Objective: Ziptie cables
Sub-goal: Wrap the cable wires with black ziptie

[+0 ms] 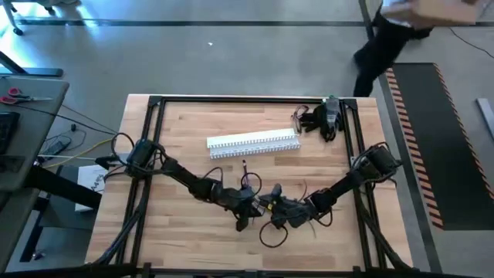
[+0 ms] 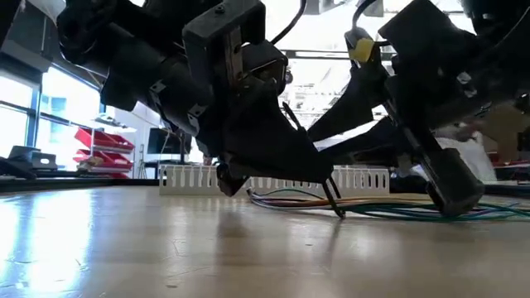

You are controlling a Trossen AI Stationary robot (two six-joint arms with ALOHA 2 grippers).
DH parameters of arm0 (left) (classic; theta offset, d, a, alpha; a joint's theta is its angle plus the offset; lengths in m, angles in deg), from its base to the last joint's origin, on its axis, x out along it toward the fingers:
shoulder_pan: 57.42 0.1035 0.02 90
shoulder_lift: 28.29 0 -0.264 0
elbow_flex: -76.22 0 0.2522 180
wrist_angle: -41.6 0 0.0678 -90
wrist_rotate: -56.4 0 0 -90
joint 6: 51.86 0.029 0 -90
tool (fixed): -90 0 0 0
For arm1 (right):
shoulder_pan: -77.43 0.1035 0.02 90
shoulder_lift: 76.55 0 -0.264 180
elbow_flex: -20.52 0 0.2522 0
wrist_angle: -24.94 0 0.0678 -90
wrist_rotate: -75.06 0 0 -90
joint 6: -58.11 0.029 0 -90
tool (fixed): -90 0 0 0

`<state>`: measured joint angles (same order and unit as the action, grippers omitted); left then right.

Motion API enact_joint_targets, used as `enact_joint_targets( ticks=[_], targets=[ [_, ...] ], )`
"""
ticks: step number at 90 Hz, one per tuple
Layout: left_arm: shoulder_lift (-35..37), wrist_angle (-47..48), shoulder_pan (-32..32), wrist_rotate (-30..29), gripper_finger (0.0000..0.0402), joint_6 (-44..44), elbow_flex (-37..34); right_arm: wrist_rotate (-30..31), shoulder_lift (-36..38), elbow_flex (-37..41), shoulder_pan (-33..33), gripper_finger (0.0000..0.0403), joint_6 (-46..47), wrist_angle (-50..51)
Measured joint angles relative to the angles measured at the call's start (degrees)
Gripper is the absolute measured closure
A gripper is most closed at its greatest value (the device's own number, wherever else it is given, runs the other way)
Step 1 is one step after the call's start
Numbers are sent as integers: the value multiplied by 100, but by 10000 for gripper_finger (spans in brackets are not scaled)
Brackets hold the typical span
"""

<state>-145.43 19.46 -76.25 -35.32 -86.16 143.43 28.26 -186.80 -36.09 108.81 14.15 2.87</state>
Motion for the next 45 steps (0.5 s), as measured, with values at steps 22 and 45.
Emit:
enact_joint_targets(
  ticks=[22,45],
  targets=[
    [0,9,-23,-26,402,-4,0,-271,100,4,0,398,11,131],
    [0,7,-50,-48,402,-42,0,-450,100,-111,4,403,-47,356]
  ],
)
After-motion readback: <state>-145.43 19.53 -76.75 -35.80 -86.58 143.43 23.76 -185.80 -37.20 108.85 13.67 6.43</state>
